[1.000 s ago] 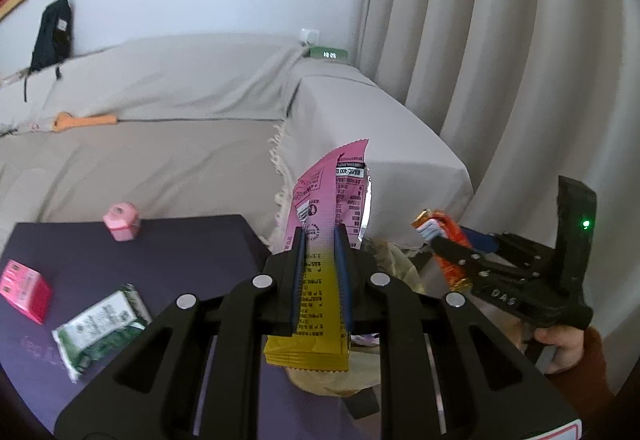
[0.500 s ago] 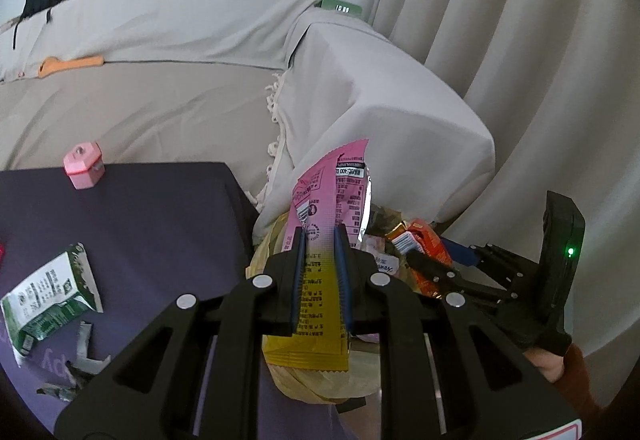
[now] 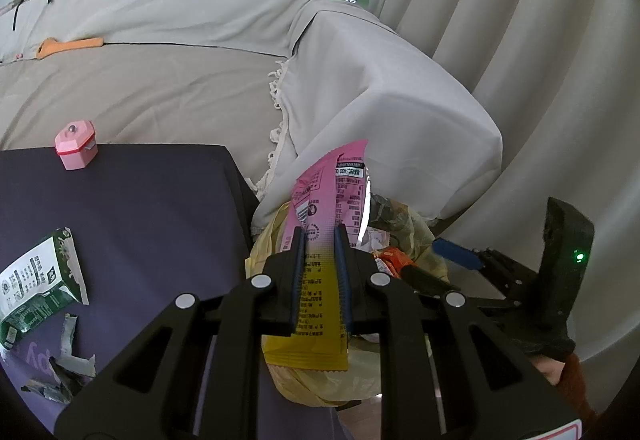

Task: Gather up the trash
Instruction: 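Open the right tool to drop the red packet into the basket, then open the left tool to drop the yellow-pink snack bar into the basket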

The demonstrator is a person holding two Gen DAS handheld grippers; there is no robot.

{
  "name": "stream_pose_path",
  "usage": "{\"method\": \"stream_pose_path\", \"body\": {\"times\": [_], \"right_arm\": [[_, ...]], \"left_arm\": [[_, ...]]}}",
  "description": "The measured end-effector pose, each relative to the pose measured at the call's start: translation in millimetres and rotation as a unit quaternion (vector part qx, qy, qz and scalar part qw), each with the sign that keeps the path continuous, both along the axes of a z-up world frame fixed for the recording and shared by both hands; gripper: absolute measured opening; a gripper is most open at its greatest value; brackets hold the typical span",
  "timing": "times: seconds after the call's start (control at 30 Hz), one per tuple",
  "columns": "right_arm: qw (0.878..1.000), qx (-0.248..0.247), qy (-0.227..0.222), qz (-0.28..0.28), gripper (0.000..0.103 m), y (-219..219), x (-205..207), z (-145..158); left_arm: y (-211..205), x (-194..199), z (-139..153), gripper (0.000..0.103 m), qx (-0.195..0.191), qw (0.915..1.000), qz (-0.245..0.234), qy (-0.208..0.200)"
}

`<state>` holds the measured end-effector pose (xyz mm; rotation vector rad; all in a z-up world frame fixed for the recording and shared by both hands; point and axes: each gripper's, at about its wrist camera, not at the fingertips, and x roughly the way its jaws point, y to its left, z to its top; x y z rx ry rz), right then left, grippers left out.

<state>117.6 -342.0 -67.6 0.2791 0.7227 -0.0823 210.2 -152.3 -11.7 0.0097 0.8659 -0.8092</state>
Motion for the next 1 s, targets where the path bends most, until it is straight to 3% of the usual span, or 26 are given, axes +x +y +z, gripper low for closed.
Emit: {"method": "stream_pose_path", "body": {"times": [0.27,0.57,0.63,0.7,0.83,1.0], "right_arm": [[0.999,-0.021,0.007,-0.048,0.068,-18,-16,6],[0.996,-0.025,0.029,-0.086,0.068,-33,-49,-12],[0.995,-0.025,0.035,-0.090,0.068,-36,-54,-16],[0.995,-0.024,0.038,-0.091,0.068,-37,-56,-18],[0.995,-0.021,0.036,-0.093,0.068,-37,-59,-19],[0.996,-0.017,0.023,-0.082,0.068,-29,-58,-14]], "left_arm": [[-11,-1,-9,0.014,-0.002,0.9999,-0.013,0.005],[-56,-1,-36,0.015,0.000,0.9976,-0.050,0.049],[-63,-1,-41,0.022,0.002,0.9968,-0.056,0.058],[-66,-2,-42,0.036,0.001,0.9965,-0.059,0.059],[-59,-3,-41,0.044,-0.005,0.9968,-0.054,0.059],[-34,-6,-33,0.047,0.011,0.9994,-0.021,0.027]]}}
